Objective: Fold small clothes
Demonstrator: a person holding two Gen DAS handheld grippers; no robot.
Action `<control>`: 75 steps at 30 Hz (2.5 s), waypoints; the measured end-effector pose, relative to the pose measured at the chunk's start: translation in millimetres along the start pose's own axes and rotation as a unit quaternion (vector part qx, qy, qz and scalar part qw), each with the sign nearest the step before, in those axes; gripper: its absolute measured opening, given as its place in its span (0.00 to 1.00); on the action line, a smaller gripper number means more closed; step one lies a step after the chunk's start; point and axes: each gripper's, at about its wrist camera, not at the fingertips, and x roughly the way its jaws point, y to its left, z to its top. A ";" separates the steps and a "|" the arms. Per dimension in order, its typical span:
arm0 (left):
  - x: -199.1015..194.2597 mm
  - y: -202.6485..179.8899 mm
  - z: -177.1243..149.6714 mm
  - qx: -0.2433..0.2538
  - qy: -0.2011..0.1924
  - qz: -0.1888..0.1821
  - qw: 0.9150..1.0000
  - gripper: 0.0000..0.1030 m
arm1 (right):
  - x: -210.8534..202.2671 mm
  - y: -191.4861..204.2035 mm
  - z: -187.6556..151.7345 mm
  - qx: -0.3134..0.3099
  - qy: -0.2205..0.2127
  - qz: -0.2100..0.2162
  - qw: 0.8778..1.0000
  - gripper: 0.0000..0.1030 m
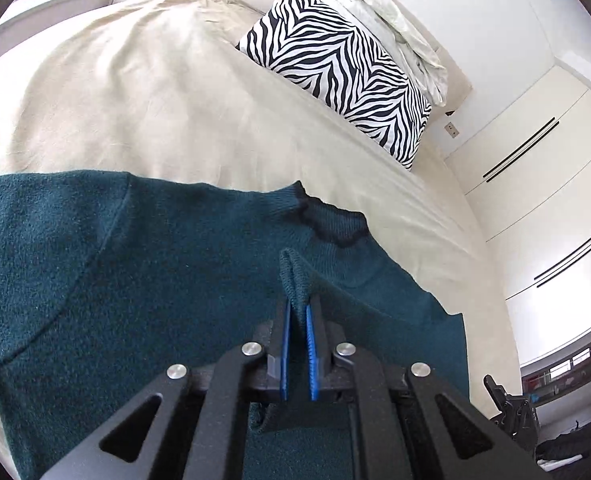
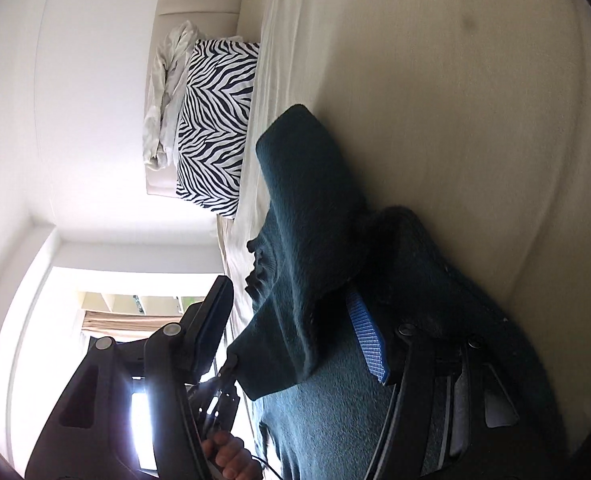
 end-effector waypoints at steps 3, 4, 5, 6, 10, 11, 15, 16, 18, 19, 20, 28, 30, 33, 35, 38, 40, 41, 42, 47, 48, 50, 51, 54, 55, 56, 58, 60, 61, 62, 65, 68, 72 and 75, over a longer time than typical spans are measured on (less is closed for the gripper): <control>1.1 16.5 2.6 -0.013 -0.003 0.011 1.000 0.08 | -1.4 -0.5 12.6 0.016 -0.021 0.004 1.000 0.56; 3.1 22.1 2.8 -0.018 -0.003 0.014 1.000 0.08 | -3.0 -1.7 16.7 0.021 -0.029 0.004 0.999 0.55; 5.7 26.6 1.8 -0.022 0.000 0.017 1.000 0.08 | -9.9 -5.9 18.5 0.026 -0.033 0.005 0.999 0.55; 7.8 30.9 0.0 -0.023 0.002 0.021 0.999 0.08 | -12.0 -6.1 19.5 0.029 -0.037 0.007 0.999 0.55; 20.7 40.0 -11.7 -0.022 0.015 0.035 0.999 0.08 | -20.9 -1.8 19.7 -0.014 -0.061 -0.019 0.998 0.53; 21.6 41.6 -14.3 -0.023 0.014 0.035 0.999 0.08 | -21.6 -5.1 19.5 -0.011 -0.061 -0.016 0.998 0.53; 18.6 43.6 -18.3 -0.023 0.010 0.032 0.999 0.08 | -27.6 -13.8 20.6 0.005 -0.068 -0.017 0.998 0.44; 18.1 42.9 -19.0 -0.020 0.011 0.033 0.999 0.08 | -29.4 -16.0 20.4 0.008 -0.069 -0.014 0.998 0.45; 18.2 43.6 -20.4 -0.015 0.013 0.032 0.999 0.09 | -33.3 -17.9 13.8 0.012 -0.069 -0.019 0.997 0.45; 18.9 44.6 -20.9 -0.013 0.015 0.031 0.999 0.12 | -36.4 -16.6 9.5 0.013 -0.067 -0.030 0.997 0.46; 19.3 46.1 -21.5 -0.013 0.015 0.029 0.999 0.12 | -41.7 -12.8 5.5 0.008 -0.066 -0.044 0.997 0.47; 21.2 46.3 -27.9 0.001 0.007 0.036 0.999 0.12 | -34.5 55.3 15.6 -0.098 -0.038 -0.068 0.992 0.49; 22.8 47.7 -28.7 0.004 0.005 0.035 0.999 0.12 | -8.3 64.4 24.1 -0.111 -0.012 -0.067 0.991 0.49; 24.7 47.9 -31.1 0.011 -0.003 0.037 0.999 0.12 | 39.4 53.3 40.7 -0.107 0.040 -0.074 0.991 0.53; 25.0 45.6 -31.4 0.018 -0.006 0.040 0.999 0.13 | 57.7 29.5 48.6 -0.113 0.035 -0.105 0.987 0.33; 15.6 48.3 -29.3 0.007 -0.002 0.024 1.000 0.16 | 54.5 24.3 47.9 -0.136 0.017 -0.114 0.984 0.02; -5.2 53.6 -27.9 -0.013 -0.013 0.020 1.000 0.34 | 42.3 29.7 43.6 -0.138 0.016 -0.117 0.983 0.07; -21.6 58.0 -27.8 -0.021 -0.029 0.014 0.999 0.49 | 35.2 31.3 40.6 -0.141 0.010 -0.120 0.983 0.08; -40.8 64.2 -27.7 -0.027 -0.049 0.008 0.998 0.54 | 27.9 33.8 37.2 -0.148 0.001 -0.126 0.981 0.19; -138.0 140.4 -31.4 -0.106 -0.123 0.025 0.986 0.61 | -14.0 50.9 4.9 -0.169 -0.028 -0.118 0.978 0.60; -157.0 164.1 -34.4 -0.134 -0.138 0.032 0.981 0.61 | -17.5 54.2 -2.9 -0.176 -0.024 -0.116 0.977 0.60; -192.0 210.2 -42.1 -0.187 -0.168 0.052 0.966 0.61 | -22.5 59.8 -20.2 -0.183 -0.013 -0.107 0.977 0.61; -208.7 232.7 -47.8 -0.215 -0.186 0.061 0.957 0.61 | -23.6 62.3 -29.5 -0.185 -0.004 -0.101 0.978 0.61; -247.2 297.5 -71.4 -0.308 -0.227 0.075 0.921 0.61 | -22.9 71.6 -62.0 -0.196 0.022 -0.084 0.977 0.61; -256.5 315.6 -79.6 -0.339 -0.238 0.074 0.907 0.61 | -21.6 74.7 -73.3 -0.201 0.032 -0.080 0.976 0.60; -264.5 332.1 -86.1 -0.366 -0.247 0.067 0.895 0.61 | -19.8 78.3 -84.1 -0.206 0.042 -0.076 0.975 0.60; -270.7 355.2 -94.6 -0.400 -0.261 0.052 0.877 0.62 | -14.0 85.7 -104.7 -0.216 0.059 -0.072 0.972 0.60; -268.8 369.4 -92.2 -0.416 -0.265 0.042 0.869 0.61 | -8.6 90.5 -124.0 -0.222 0.074 -0.069 0.970 0.60; -268.3 373.6 -89.7 -0.423 -0.268 0.038 0.865 0.61 | -5.4 92.6 -132.4 -0.226 0.081 -0.068 0.968 0.60; -266.6 377.2 -86.0 -0.431 -0.273 0.033 0.860 0.61 | -2.7 94.7 -140.4 -0.229 0.087 -0.068 0.967 0.61; -262.1 394.5 -76.9 -0.465 -0.284 0.024 0.838 0.46 | -1.0 101.7 -159.7 -0.238 0.095 -0.065 0.964 0.60; -259.7 408.7 -71.8 -0.488 -0.288 0.025 0.824 0.15 | -4.6 107.2 -170.5 -0.246 0.096 -0.062 0.963 0.60; -258.1 383.8 -51.2 -0.439 -0.285 0.061 0.850 0.07 | -7.9 106.3 -169.3 -0.246 0.091 -0.066 0.963 0.60; -248.0 318.6 -11.7 -0.324 -0.274 0.097 0.900 0.07 | -13.7 98.1 -163.6 -0.242 0.084 -0.071 0.964 0.60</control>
